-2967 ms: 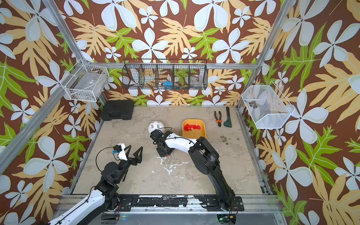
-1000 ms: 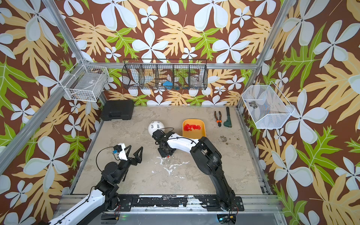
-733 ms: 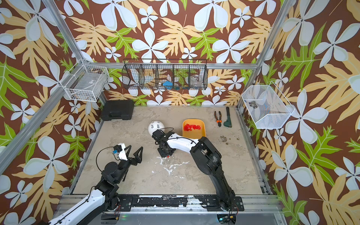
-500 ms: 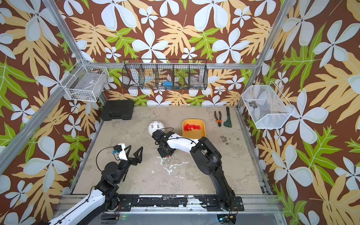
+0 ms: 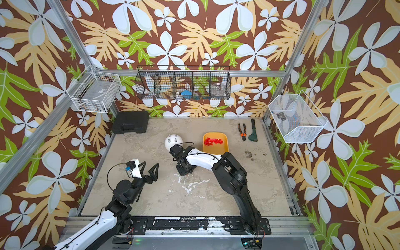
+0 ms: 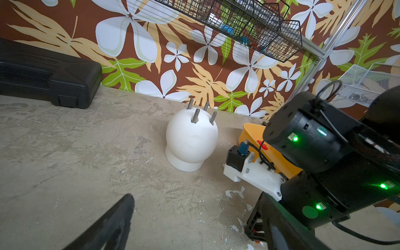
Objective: Cover the protruding screws with screw protection sleeves
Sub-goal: Pick up the screw protection sleeve from the center of the board.
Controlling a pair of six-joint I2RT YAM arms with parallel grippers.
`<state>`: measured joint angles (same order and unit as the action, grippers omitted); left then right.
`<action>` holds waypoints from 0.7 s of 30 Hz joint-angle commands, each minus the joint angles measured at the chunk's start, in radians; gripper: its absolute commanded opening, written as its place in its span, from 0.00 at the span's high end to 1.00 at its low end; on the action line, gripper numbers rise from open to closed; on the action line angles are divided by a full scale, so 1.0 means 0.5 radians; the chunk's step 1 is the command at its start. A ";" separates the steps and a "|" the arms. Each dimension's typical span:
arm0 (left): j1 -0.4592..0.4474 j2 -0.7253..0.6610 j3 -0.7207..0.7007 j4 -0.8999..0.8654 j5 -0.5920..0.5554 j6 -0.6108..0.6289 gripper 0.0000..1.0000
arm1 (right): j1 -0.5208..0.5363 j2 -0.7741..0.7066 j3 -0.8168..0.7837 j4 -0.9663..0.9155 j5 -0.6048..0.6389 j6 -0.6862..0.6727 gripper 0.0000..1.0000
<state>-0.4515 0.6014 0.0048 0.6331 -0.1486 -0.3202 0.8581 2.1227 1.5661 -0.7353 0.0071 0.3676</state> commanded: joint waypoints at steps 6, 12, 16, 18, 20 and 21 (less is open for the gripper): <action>0.004 0.006 -0.071 0.058 0.016 0.009 0.08 | 0.003 0.037 0.030 -0.042 -0.005 0.013 0.82; 0.004 0.010 -0.071 0.061 0.018 0.010 0.08 | 0.000 0.047 0.043 -0.052 -0.011 0.013 0.83; 0.004 0.013 -0.071 0.065 0.016 0.009 0.08 | 0.002 0.057 0.058 -0.063 -0.011 0.016 0.82; 0.004 0.010 -0.071 0.062 0.016 0.009 0.08 | 0.002 0.068 0.065 -0.070 -0.009 0.014 0.82; 0.004 0.010 -0.072 0.062 0.017 0.009 0.08 | 0.001 0.071 0.065 -0.071 -0.003 0.013 0.81; 0.004 0.012 -0.071 0.058 0.019 0.009 0.08 | 0.002 0.074 0.064 -0.070 0.001 0.013 0.80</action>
<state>-0.4515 0.6079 0.0048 0.6361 -0.1486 -0.3202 0.8581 2.1460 1.5990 -0.7544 0.0048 0.3672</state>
